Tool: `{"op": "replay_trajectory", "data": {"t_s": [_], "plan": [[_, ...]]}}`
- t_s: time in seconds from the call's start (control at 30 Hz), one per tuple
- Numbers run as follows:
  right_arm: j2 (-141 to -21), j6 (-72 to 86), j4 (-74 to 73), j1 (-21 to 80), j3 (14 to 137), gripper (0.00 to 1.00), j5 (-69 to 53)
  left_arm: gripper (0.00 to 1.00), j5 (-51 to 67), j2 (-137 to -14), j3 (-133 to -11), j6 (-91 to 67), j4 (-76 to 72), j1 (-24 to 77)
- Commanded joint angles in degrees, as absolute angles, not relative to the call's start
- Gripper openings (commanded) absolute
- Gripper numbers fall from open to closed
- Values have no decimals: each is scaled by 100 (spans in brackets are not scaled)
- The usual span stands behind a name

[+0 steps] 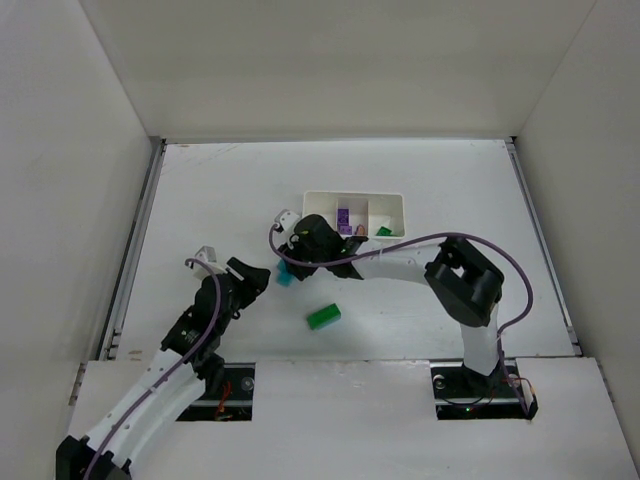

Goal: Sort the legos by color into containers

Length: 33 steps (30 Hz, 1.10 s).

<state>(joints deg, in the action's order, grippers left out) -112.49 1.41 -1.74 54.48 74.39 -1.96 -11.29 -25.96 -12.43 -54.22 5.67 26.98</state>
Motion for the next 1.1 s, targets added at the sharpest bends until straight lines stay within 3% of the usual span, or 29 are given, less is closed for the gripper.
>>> {"op": "replay_trajectory", "data": {"t_s": [0.0, 0.43, 0.83, 1.07], "plan": [[-11022, 421, 237, 5366, 7313, 32, -220, 58, -905, -2645, -1055, -5484, 168, 2886], [-9985, 1923, 650, 5014, 6504, 29, -290, 64, -853, -3330, -1037, -5502, -1299, 3124], [-9826, 2952, 1063, 4944, 6276, 30, -869, 67, -817, -4271, -1230, -5581, -2443, 3361], [-9651, 3533, 1511, 4821, 6047, 30, -1300, 52, -809, -4649, -1143, -5739, -3102, 3318]]}}
